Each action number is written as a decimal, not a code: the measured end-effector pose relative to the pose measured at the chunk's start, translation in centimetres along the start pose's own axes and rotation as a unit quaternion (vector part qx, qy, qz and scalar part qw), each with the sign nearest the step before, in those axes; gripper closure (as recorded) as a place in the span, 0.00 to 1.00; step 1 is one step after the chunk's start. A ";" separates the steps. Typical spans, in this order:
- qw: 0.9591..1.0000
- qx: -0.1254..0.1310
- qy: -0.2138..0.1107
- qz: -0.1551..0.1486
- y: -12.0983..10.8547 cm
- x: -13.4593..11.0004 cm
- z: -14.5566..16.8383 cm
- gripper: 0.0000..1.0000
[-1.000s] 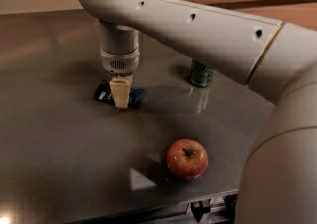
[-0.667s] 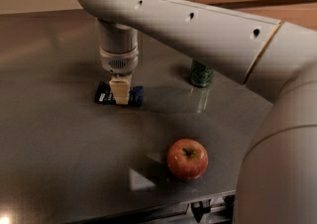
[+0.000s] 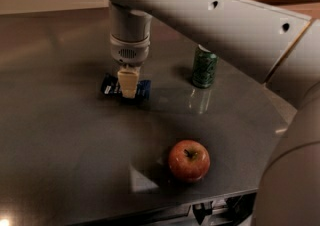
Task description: Pick rxbar blueberry
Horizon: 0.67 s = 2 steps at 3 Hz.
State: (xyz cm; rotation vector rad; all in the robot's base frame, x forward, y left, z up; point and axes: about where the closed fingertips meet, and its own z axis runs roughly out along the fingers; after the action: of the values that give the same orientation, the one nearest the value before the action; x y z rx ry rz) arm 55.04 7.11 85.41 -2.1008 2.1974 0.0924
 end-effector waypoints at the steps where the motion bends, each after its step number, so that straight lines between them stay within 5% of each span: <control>1: 1.000 0.001 -0.020 -0.011 0.2 0.1 -2.8 1.00; 2: 0.998 0.003 -0.044 -0.034 0.5 -0.4 -5.8 1.00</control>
Offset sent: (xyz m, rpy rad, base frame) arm -0.0184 -0.0067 0.0964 0.1204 -0.0048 0.1353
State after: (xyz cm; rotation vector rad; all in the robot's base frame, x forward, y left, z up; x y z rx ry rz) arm 54.34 6.87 91.15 -2.1238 2.0720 0.1700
